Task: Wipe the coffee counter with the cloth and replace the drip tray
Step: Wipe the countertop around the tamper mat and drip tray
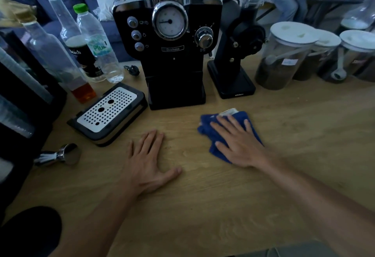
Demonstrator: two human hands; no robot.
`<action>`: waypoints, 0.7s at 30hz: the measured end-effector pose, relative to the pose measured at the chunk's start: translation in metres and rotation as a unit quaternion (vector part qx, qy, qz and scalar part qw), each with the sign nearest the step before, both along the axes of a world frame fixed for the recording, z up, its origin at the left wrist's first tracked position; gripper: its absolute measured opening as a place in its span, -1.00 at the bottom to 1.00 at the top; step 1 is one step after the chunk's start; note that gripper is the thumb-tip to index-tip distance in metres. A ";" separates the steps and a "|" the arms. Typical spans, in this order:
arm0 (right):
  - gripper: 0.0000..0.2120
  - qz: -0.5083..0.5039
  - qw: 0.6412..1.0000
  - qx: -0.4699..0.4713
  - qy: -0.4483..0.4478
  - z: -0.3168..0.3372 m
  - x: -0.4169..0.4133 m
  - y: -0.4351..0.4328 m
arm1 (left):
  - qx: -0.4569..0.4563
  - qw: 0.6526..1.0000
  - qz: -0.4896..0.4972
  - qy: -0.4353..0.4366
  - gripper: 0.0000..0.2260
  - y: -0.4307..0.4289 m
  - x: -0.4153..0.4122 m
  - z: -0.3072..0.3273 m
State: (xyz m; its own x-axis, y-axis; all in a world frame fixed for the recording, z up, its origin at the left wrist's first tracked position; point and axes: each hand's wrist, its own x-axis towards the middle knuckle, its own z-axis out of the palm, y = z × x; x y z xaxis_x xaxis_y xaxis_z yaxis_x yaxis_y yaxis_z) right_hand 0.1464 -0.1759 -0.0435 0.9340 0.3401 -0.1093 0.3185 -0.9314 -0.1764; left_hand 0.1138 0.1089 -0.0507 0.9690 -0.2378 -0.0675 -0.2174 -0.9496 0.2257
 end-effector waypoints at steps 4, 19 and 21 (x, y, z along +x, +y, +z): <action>-0.36 -0.139 0.990 -0.002 0.025 -0.004 0.033 0.039 | 0.001 1.000 0.001 0.002 0.05 0.000 0.002 0.000; -0.38 -0.119 0.993 -0.023 0.009 -0.005 0.023 0.053 | -0.004 1.000 0.006 0.014 0.04 -0.001 0.003 0.003; -0.39 -0.056 0.998 -0.020 -0.001 -0.007 0.008 0.057 | -0.008 1.000 0.006 0.011 0.06 0.001 0.002 0.002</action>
State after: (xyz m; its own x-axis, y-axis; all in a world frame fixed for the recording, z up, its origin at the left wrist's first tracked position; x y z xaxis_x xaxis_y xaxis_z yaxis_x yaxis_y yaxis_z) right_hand 0.1544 -0.1194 -0.0502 0.9663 0.2283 -0.1187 0.2115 -0.9675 -0.1384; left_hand 0.1158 0.1096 -0.0491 0.9702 -0.2265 -0.0861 -0.1998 -0.9488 0.2448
